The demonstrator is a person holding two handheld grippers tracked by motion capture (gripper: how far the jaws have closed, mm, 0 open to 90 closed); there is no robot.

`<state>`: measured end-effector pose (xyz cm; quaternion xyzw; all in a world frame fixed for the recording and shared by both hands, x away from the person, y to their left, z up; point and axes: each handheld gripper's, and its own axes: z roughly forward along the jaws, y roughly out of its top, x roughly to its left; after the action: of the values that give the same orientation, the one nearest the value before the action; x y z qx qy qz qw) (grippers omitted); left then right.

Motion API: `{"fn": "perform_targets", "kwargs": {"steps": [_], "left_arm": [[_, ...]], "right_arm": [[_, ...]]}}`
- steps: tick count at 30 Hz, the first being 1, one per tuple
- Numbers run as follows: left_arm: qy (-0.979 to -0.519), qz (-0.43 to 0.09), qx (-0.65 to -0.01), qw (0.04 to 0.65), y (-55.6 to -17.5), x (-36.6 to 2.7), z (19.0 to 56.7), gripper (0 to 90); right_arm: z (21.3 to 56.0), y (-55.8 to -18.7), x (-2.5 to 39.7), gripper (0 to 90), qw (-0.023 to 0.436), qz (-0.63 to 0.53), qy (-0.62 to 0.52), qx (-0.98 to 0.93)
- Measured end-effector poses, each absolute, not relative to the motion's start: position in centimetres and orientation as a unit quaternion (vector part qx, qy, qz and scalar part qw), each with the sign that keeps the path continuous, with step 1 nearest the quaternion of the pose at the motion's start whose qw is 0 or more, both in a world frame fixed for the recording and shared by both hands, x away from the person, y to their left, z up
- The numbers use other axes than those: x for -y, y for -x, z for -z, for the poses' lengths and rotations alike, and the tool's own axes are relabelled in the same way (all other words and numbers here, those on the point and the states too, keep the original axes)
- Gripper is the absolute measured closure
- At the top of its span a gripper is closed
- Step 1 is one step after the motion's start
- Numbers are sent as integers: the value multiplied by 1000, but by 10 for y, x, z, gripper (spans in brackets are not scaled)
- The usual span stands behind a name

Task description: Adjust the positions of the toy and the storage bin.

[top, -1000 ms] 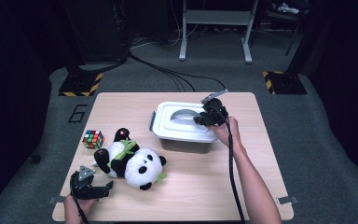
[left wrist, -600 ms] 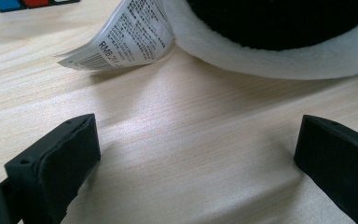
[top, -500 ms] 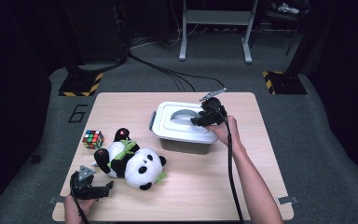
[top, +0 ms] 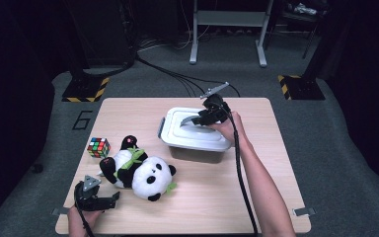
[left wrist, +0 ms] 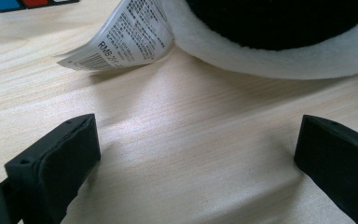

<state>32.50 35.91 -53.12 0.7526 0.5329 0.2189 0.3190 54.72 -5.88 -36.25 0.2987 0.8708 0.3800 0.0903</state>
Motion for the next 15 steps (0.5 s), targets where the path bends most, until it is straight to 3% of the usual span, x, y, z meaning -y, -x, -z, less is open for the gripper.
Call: {"fn": "perform_targets", "kwargs": {"steps": [9, 15], "left_arm": [[-753, -217, -534, 319, -325, -359, 531, 1], [-752, -217, -534, 319, -325, -359, 531, 1]], "right_arm": [[363, -539, 64, 636, 95, -387, -305, -865], [364, -529, 63, 656, 97, -388, -323, -858]]}}
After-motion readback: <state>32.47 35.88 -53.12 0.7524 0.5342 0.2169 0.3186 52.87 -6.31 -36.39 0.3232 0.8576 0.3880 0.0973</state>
